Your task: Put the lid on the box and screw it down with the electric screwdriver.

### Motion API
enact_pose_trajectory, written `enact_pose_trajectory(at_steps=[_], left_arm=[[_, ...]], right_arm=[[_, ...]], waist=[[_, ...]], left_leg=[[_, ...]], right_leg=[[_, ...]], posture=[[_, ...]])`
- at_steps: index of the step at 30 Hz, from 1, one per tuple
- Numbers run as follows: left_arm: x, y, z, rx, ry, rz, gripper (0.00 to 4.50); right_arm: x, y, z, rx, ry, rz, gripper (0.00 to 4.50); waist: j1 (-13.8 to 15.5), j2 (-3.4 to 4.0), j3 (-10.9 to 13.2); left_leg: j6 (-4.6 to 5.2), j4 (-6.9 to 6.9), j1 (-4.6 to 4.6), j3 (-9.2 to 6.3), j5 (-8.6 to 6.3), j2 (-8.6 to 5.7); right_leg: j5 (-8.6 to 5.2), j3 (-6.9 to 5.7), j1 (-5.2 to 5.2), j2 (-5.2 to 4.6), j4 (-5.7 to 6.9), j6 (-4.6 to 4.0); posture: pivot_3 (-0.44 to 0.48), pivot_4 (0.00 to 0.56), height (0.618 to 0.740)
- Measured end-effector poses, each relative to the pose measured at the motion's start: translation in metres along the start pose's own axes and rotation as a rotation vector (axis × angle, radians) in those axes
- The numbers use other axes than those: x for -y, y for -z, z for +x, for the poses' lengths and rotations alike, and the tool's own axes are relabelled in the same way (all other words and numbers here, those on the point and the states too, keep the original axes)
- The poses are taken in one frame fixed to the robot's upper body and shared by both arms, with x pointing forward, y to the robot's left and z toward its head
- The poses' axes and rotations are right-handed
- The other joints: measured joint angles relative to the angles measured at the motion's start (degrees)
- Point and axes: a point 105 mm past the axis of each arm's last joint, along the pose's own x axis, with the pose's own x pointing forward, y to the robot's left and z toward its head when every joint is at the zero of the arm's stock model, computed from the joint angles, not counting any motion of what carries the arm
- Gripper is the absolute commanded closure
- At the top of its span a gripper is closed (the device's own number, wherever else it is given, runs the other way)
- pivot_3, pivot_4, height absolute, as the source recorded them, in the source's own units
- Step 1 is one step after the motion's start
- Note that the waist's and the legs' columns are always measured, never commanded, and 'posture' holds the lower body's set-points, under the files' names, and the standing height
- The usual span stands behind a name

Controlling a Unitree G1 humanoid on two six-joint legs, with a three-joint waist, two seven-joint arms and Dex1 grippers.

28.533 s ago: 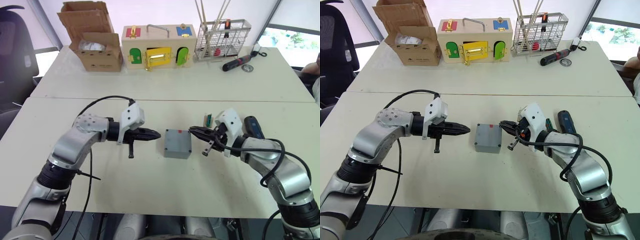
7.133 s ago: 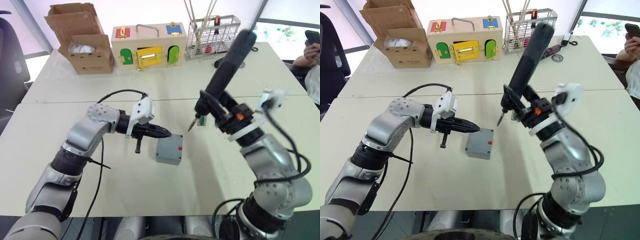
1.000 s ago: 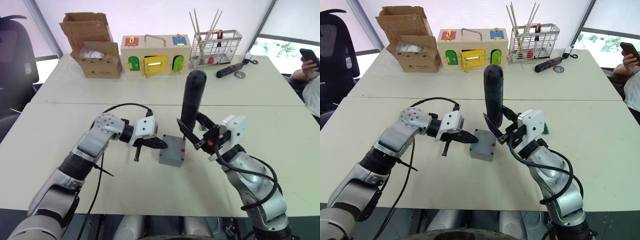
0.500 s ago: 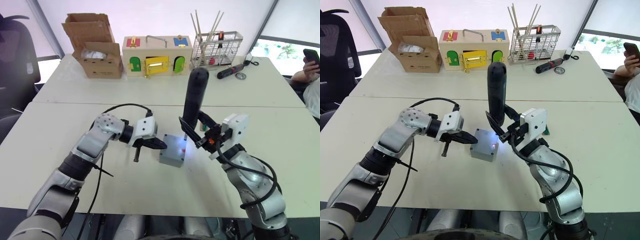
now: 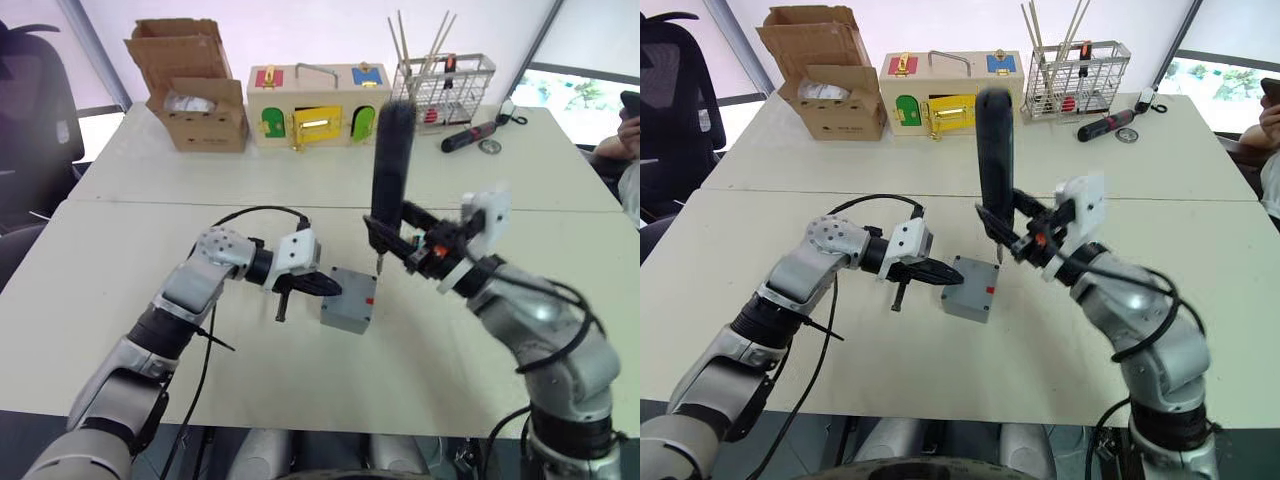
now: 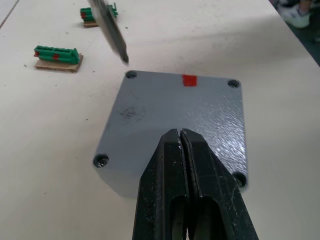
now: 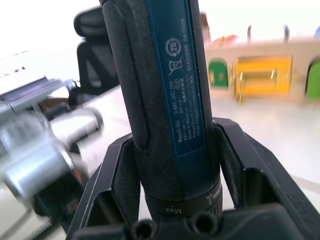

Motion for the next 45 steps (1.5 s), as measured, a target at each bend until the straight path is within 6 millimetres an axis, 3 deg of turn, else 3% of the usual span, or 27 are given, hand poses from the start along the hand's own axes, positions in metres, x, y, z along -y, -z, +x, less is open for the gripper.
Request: enact_pose_trajectory(at_steps=[5,9,14,18,22,26,31,39,45], left_arm=[[-0.017,-0.017,-0.015,0.073,-0.077,-0.056,4.50],[-0.019,-0.035,-0.022,0.124,-0.101,-0.032,4.50],[-0.020,-0.039,-0.022,0.133,-0.117,-0.024,4.50],[-0.021,-0.046,-0.018,0.166,-0.119,-0.015,4.50],[-0.019,-0.060,-0.015,0.189,-0.079,0.047,4.50],[-0.003,-0.068,0.004,0.194,0.037,0.135,4.50],[0.012,-0.067,0.022,0.145,0.110,0.234,4.50],[0.017,-0.057,0.030,0.138,0.075,0.221,4.50],[0.023,-0.058,0.031,0.183,0.059,0.150,4.50]], right_arm=[[0.003,-0.040,0.000,0.109,-0.063,0.047,2.51],[0.009,-0.045,0.000,0.114,-0.074,0.086,2.51],[0.019,-0.044,0.002,0.092,-0.039,0.111,2.51],[0.052,-0.048,-0.004,-0.045,0.066,0.142,2.51],[0.106,-0.049,-0.048,-0.326,0.268,0.149,2.51],[0.141,-0.023,-0.116,-0.666,0.461,0.297,2.51],[0.143,0.031,-0.166,-0.968,0.524,0.518,2.51],[0.154,0.058,-0.182,-1.091,0.563,0.545,2.51],[0.162,0.080,-0.180,-1.113,0.575,0.566,2.51]], waist=[[-0.18,-0.04,0.31],[-0.20,-0.03,0.36],[-0.21,-0.03,0.61],[0.20,-0.02,0.78],[0.54,0.03,0.86],[0.11,0.05,0.89],[-0.97,0.27,0.94],[-1.23,0.66,1.00],[-0.91,0.63,1.03]], left_leg=[[-0.48,0.09,-0.59,0.01,0.29,0.00],[-0.46,0.07,-0.60,0.05,0.28,-0.03],[-0.47,0.09,-0.60,0.07,0.29,-0.03],[-0.46,0.14,-0.66,0.08,0.29,-0.06],[-0.32,0.16,-0.77,0.10,0.21,-0.13],[-0.16,0.14,-0.79,0.29,0.11,-0.10],[0.16,0.20,-0.67,0.59,-0.05,0.02],[0.13,0.22,-0.61,0.64,-0.04,0.00],[-0.12,0.25,-0.64,0.64,0.11,-0.04]], right_leg=[[0.01,-0.04,-0.63,-0.01,0.16,0.01],[0.01,-0.03,-0.62,-0.06,0.13,0.01],[0.01,-0.03,-0.63,-0.06,0.14,0.01],[0.02,-0.06,-0.62,-0.19,0.12,-0.01],[0.02,-0.11,-0.59,-0.27,-0.03,-0.01],[0.02,-0.13,-0.58,-0.32,-0.14,-0.01],[0.02,-0.07,-0.64,-0.28,0.00,0.00],[0.02,0.00,-0.67,-0.26,0.10,0.02],[0.02,0.01,-0.66,-0.29,0.05,0.02]], posture=[[0.000,0.150,0.740],[0.000,0.150,0.740],[0.000,0.150,0.740],[0.000,0.150,0.740],[0.000,0.150,0.740],[0.000,0.150,0.740],[0.000,0.150,0.740],[0.000,0.150,0.740],[0.000,0.150,0.740]])
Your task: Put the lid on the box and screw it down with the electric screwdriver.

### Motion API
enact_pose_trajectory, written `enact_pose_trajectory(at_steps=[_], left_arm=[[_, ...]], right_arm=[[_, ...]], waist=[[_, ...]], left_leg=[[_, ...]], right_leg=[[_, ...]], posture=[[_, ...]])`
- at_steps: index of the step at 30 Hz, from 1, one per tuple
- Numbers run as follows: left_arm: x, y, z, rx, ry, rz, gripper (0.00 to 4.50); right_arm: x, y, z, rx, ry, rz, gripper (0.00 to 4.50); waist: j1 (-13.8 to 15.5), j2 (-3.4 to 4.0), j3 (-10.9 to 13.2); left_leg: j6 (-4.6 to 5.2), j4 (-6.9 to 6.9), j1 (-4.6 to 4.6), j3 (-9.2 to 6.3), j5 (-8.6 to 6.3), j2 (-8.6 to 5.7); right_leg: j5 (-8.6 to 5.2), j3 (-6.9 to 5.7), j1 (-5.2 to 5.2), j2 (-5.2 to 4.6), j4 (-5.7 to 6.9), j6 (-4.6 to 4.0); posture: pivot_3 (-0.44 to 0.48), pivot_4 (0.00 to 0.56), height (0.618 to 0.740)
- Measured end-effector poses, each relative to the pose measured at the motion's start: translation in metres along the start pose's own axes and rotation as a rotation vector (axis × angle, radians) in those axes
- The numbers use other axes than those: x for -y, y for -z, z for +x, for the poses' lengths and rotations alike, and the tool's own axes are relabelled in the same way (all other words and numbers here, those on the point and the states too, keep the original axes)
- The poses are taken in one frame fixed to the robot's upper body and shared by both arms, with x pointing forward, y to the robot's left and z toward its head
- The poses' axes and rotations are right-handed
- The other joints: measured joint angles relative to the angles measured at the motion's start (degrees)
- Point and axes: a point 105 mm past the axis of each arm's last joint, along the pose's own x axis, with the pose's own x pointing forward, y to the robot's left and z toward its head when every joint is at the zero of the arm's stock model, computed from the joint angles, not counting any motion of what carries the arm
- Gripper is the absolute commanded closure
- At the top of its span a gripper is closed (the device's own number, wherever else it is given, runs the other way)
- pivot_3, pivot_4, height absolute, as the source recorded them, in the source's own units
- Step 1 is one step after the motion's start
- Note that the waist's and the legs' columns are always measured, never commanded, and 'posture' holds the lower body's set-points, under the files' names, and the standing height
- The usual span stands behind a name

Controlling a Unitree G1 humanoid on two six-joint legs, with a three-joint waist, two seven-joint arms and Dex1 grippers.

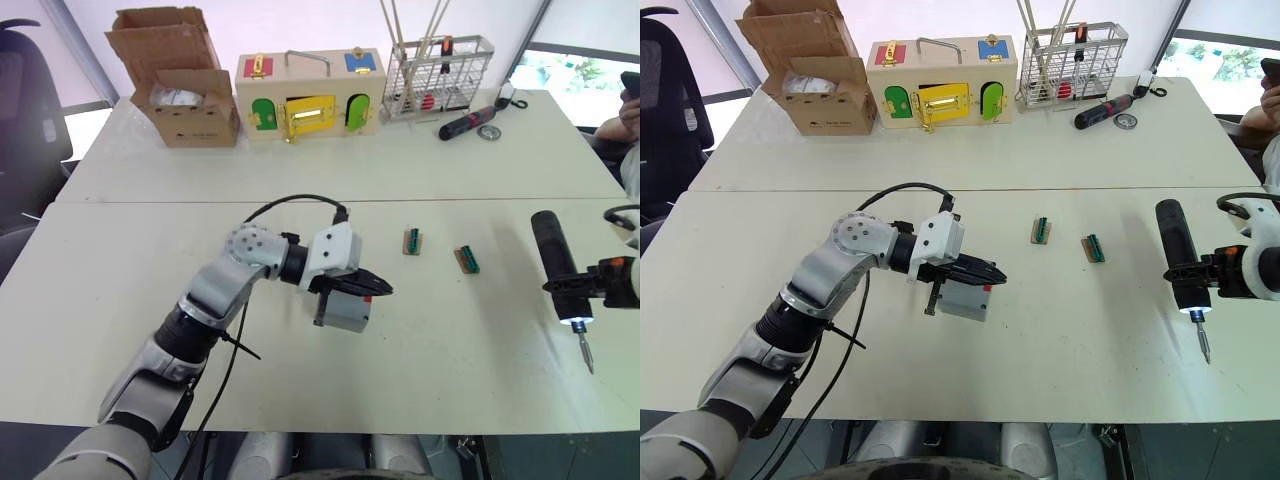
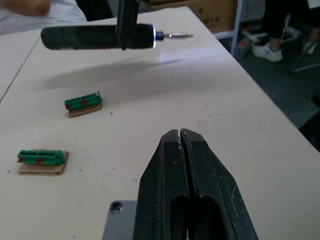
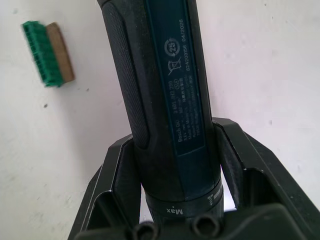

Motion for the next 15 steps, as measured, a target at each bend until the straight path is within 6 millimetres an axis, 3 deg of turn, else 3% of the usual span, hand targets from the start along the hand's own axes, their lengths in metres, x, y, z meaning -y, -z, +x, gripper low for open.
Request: enact_pose_trajectory(at_steps=[7,9,15], left_arm=[[-0.015,-0.009,-0.005,0.055,-0.117,-0.027,4.50],[-0.015,-0.008,-0.005,0.057,-0.119,-0.042,4.50],[-0.016,-0.007,-0.009,0.054,-0.129,-0.049,4.50]], right_arm=[[0.012,0.002,0.008,-0.011,0.047,-0.015,2.51],[0.010,0.003,0.011,-0.014,0.040,-0.022,1.62],[0.009,0.000,0.013,0.002,0.031,-0.051,0.04]], waist=[[0.76,0.04,0.01],[0.89,0.05,0.00],[1.02,0.04,0.01]], left_leg=[[-0.02,0.03,0.00,0.01,0.01,0.00],[-0.04,0.03,0.00,0.01,0.02,0.00],[-0.06,0.05,0.00,0.01,0.03,0.00]], right_leg=[[0.00,0.01,-0.01,0.01,0.01,0.00],[0.00,0.01,-0.01,0.01,0.03,0.00],[0.00,0.00,0.00,0.01,0.03,0.00]], posture=[[0.000,0.150,0.740],[0.000,0.150,0.740],[0.000,0.150,0.740]])
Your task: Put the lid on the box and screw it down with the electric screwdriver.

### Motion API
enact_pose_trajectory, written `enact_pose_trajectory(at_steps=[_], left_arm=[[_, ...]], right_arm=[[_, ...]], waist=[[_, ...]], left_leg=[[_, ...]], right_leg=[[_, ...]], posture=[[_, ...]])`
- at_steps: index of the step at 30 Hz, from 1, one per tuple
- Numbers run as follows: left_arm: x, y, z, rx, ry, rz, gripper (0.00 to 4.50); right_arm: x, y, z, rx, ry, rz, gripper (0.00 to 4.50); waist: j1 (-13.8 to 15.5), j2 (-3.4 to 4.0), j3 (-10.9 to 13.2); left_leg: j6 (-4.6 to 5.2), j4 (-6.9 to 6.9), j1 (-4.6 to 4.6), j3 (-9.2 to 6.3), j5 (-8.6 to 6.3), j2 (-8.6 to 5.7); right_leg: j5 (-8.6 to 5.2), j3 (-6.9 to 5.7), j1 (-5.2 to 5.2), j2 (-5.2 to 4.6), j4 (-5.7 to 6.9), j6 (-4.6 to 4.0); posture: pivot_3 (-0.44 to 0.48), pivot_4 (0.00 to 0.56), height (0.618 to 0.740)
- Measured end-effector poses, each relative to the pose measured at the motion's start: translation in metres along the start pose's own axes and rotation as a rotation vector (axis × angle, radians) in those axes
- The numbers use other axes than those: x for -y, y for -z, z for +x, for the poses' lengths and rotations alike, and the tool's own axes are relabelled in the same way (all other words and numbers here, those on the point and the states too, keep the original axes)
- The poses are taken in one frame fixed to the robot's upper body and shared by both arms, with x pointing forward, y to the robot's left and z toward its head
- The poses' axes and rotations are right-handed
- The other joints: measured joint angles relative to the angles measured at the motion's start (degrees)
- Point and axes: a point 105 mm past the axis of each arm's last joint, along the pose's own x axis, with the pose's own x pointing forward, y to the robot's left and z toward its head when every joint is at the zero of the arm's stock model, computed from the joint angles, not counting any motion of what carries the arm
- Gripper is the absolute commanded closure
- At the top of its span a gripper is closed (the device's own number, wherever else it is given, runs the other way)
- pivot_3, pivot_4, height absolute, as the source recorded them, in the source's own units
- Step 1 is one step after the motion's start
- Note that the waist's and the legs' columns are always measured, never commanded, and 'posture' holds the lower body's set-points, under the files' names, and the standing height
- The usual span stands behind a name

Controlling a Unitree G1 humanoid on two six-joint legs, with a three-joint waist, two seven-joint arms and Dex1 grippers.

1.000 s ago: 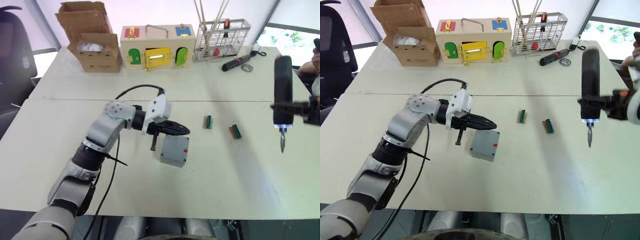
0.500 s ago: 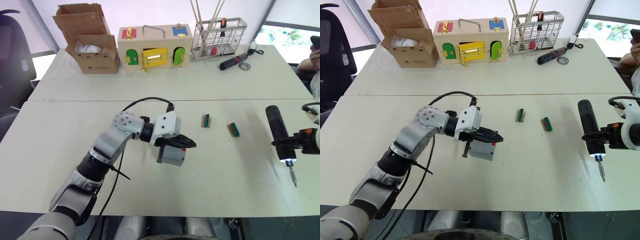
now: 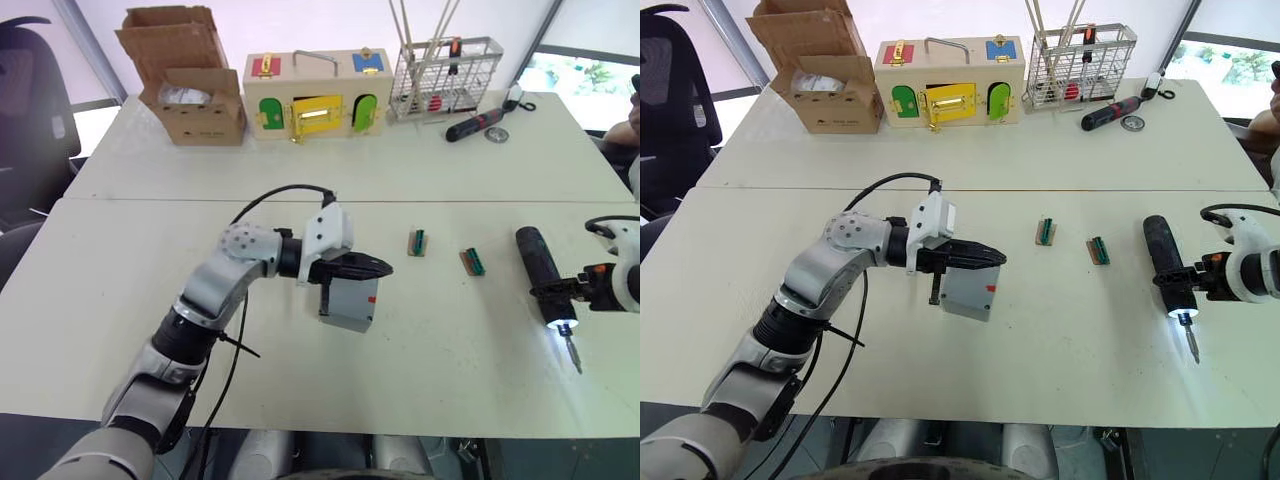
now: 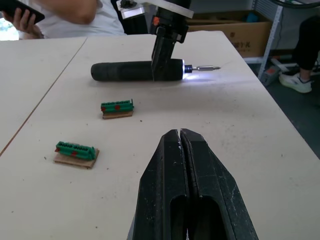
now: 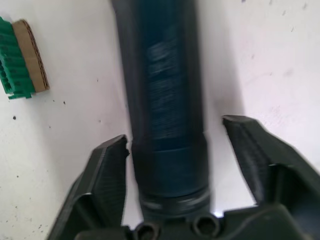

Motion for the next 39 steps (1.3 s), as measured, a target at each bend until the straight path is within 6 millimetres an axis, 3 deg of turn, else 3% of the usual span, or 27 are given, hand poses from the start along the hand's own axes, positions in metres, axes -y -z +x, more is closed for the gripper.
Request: enact_pose_trajectory(at_steps=[5,9,11,13,15,18,20,23,26,33,39], left_arm=[[-0.009,0.000,0.000,0.007,-0.073,0.048,4.50],[-0.025,-0.003,-0.012,0.029,-0.177,0.040,4.50],[-0.038,-0.006,-0.028,0.058,-0.266,-0.006,4.50],[-0.052,-0.011,-0.050,0.095,-0.374,-0.062,4.50],[-0.064,-0.012,-0.074,0.090,-0.488,-0.083,4.50],[-0.067,0.002,-0.104,0.022,-0.597,-0.146,4.50],[-0.052,0.019,-0.115,-0.035,-0.594,-0.216,4.50],[-0.009,0.049,-0.131,-0.158,-0.521,-0.332,4.50],[0.021,0.066,-0.139,-0.227,-0.480,-0.409,4.50],[0.058,0.085,-0.140,-0.242,-0.447,-0.544,4.50],[0.055,0.084,-0.136,-0.207,-0.456,-0.569,4.50]], right_arm=[[0.002,-0.008,-0.002,0.050,0.016,-0.005,0.01],[-0.007,-0.044,-0.022,0.231,-0.012,-0.021,0.01],[-0.024,-0.068,-0.041,0.386,-0.069,-0.056,0.01],[-0.061,-0.084,-0.062,0.562,-0.182,-0.160,0.01],[-0.092,-0.075,-0.065,0.650,-0.272,-0.262,0.01],[-0.126,-0.035,-0.048,0.682,-0.354,-0.411,0.01],[-0.135,-0.005,-0.032,0.641,-0.393,-0.471,0.01],[-0.146,0.035,-0.017,0.572,-0.435,-0.493,0.01],[-0.151,0.061,-0.004,0.487,-0.464,-0.506,0.01],[-0.155,0.071,0.013,0.464,-0.473,-0.512,0.01],[-0.149,0.071,0.024,0.436,-0.436,-0.536,0.01]], waist=[[-0.03,0.00,0.00],[-0.16,0.00,0.00],[-0.19,-0.03,0.02],[-0.12,-0.08,0.03],[0.03,-0.33,-0.02],[0.81,-0.37,-0.02],[0.97,-0.35,-0.03],[0.65,-0.38,-0.03],[0.15,-0.37,-0.03],[0.10,-0.36,-0.03],[0.04,-0.36,-0.03]], left_leg=[[-0.01,0.00,0.00,0.00,0.00,0.00],[-0.03,-0.01,0.01,0.00,0.01,0.01],[-0.04,-0.04,0.00,-0.03,0.02,0.06],[-0.06,-0.09,0.00,-0.12,0.02,0.09],[-0.08,-0.08,0.00,-0.39,0.01,0.13],[-0.10,-0.08,-0.06,-0.45,0.03,-0.10],[-0.04,0.02,-0.05,-0.38,-0.01,-0.18],[-0.03,0.04,0.04,-0.29,-0.01,-0.18],[-0.08,0.02,0.12,-0.36,0.02,-0.09],[0.10,-0.10,0.45,-0.49,-0.09,0.03],[0.11,-0.11,0.43,-0.50,-0.11,0.02]], right_leg=[[0.00,0.00,-0.01,0.00,0.02,0.00],[0.00,0.00,-0.04,0.02,0.04,0.00],[0.00,0.01,-0.08,0.05,0.06,0.00],[0.00,-0.05,-0.10,0.08,0.10,0.01],[0.01,-0.18,-0.01,0.09,0.12,0.01],[0.01,-0.18,0.00,0.01,0.11,0.01],[0.02,-0.08,0.02,-0.03,0.15,0.00],[0.02,0.04,0.12,-0.06,0.05,0.00],[0.01,0.07,0.23,-0.02,0.05,-0.01],[0.04,0.01,0.54,0.01,0.03,-0.09],[0.04,0.02,0.52,0.01,-0.02,-0.09]], posture=[[0.000,0.150,0.740],[0.000,0.150,0.740],[0.000,0.150,0.740],[0.000,0.150,0.740],[0.000,0.150,0.740],[0.000,0.150,0.740],[0.000,0.150,0.740],[0.000,0.150,0.740],[0.000,0.150,0.740],[0.000,0.150,0.740],[0.000,0.150,0.740]])
